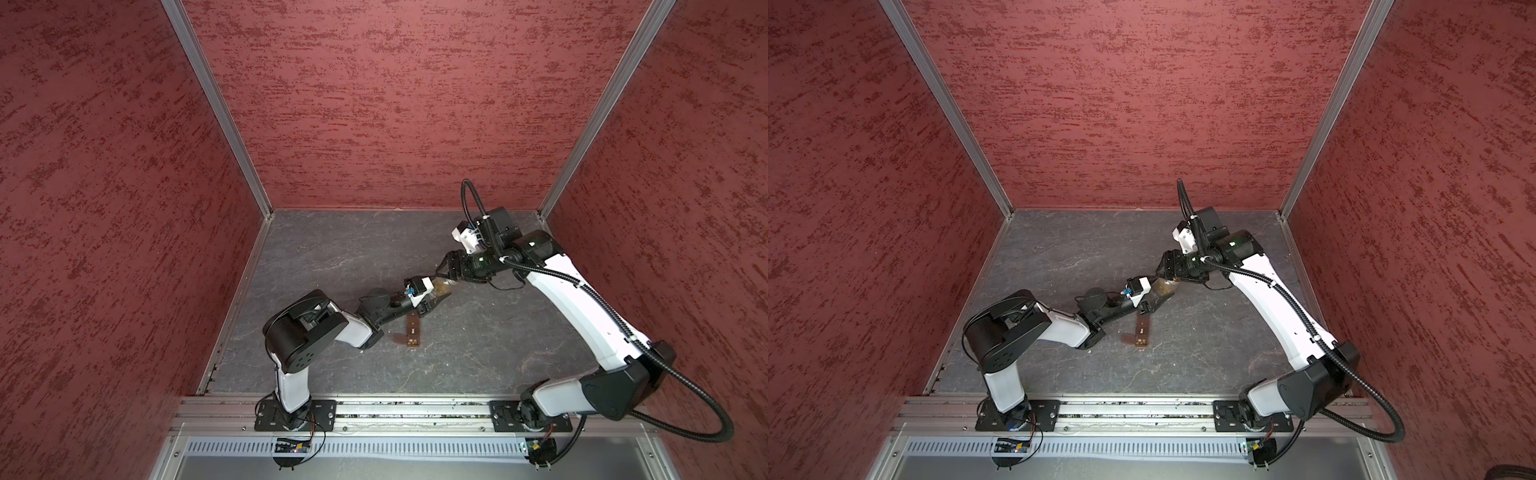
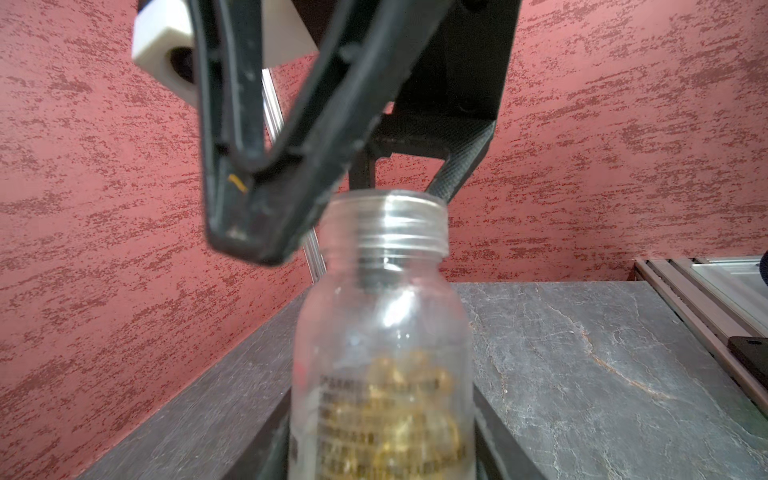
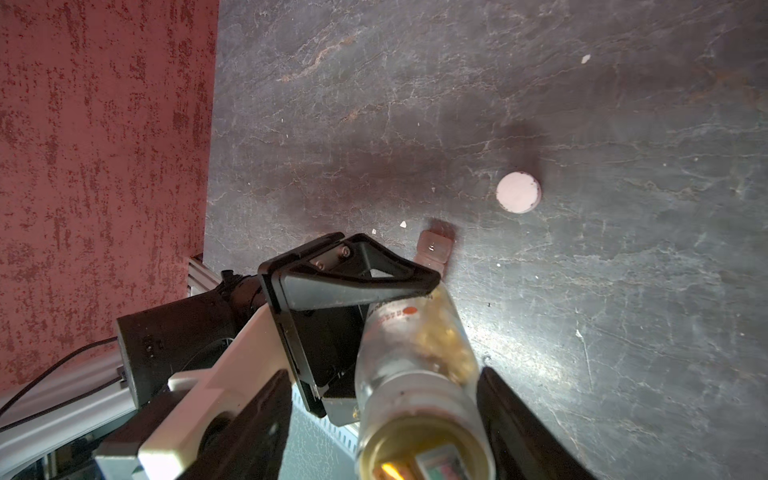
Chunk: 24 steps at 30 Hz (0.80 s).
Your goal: Sort the pills into containers
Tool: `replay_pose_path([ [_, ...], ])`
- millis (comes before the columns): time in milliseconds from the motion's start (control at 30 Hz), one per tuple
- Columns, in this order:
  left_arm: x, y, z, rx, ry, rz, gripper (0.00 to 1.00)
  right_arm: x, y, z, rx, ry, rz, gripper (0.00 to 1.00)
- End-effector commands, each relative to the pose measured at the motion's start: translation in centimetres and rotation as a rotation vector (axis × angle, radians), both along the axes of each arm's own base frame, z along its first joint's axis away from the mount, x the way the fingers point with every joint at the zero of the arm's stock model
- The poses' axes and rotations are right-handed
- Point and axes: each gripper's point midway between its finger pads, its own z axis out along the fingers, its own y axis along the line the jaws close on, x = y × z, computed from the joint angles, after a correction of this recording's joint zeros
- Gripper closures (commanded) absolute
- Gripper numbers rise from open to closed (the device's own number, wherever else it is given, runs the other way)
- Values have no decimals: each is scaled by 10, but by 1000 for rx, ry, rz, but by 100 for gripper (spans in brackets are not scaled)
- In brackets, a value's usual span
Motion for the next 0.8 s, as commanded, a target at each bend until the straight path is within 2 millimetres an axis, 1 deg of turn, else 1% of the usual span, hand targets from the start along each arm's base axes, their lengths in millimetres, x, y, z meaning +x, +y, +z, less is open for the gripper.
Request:
replay_pose_path([
  [0,6,-1,1,-16,2,2,100,-7,0,5,-24,-13,25,30],
  [100,8,-1,2,-18,1,8,100,-11,-2,2,-46,-7,20,30],
  [267,13,1,2,-20,1,17,100,-19,1,1,-71,-6,28,30],
  [367,15,1,4,-23,-1,20,100,-25,1,3,-82,-11,33,29],
  [433,15,3,3,-21,-1,23,100,-26,-4,7,-92,-25,16,28],
  [533,14,4,2,-19,2,22,100,-19,-15,14,-137,-64,-33,25],
  [600,12,4,2,-18,4,17,100,-11,-21,19,-158,-84,-66,24],
  [767,7,4,3,-18,3,11,100,8,-25,28,-167,-113,-105,23],
])
